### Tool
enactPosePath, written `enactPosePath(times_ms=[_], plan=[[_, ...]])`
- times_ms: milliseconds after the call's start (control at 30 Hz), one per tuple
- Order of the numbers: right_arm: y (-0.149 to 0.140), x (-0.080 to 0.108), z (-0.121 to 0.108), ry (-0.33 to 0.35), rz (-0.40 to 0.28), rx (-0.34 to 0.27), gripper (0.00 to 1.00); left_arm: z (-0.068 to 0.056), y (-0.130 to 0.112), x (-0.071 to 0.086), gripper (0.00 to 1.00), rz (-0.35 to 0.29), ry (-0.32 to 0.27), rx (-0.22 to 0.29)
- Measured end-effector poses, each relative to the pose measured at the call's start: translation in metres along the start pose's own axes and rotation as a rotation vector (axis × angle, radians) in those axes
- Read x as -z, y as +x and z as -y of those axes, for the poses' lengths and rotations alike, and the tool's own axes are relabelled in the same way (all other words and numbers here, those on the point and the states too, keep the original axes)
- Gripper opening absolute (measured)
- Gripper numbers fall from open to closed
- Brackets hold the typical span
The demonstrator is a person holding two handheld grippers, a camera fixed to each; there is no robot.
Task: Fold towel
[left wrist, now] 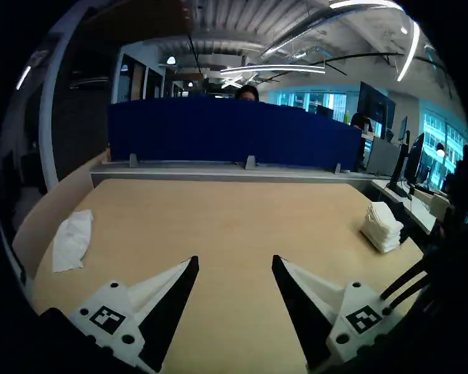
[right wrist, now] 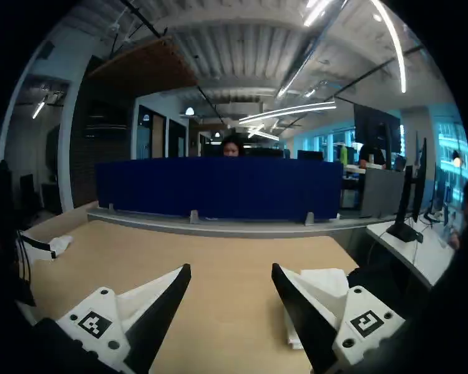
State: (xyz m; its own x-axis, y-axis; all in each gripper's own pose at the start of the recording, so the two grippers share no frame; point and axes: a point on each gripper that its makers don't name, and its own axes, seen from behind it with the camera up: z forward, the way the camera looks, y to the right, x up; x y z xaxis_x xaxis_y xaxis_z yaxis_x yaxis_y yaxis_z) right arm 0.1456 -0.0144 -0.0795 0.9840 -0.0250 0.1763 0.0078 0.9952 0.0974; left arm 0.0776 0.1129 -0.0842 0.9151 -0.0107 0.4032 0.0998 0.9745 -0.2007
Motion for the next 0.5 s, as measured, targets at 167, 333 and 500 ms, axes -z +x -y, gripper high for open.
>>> enactPosePath(times_ms=[167,333,500], plan=[[0.009,0.0,0.014,-0.005,-0.018,-0.024,1.0,0.01,0.015,-0.003,0.87,-0.076,0.01,-0.005],[0.013,-0.003,0.024,-0.007,-0.027,-0.033,1.0,0.021,0.029,-0.006,0.87,-0.158,0.035,-0.024],[0.013,-0.006,0.031,-0.002,-0.025,-0.042,1.0,0.029,0.039,-0.011,0.87,-0.24,0.071,-0.066]])
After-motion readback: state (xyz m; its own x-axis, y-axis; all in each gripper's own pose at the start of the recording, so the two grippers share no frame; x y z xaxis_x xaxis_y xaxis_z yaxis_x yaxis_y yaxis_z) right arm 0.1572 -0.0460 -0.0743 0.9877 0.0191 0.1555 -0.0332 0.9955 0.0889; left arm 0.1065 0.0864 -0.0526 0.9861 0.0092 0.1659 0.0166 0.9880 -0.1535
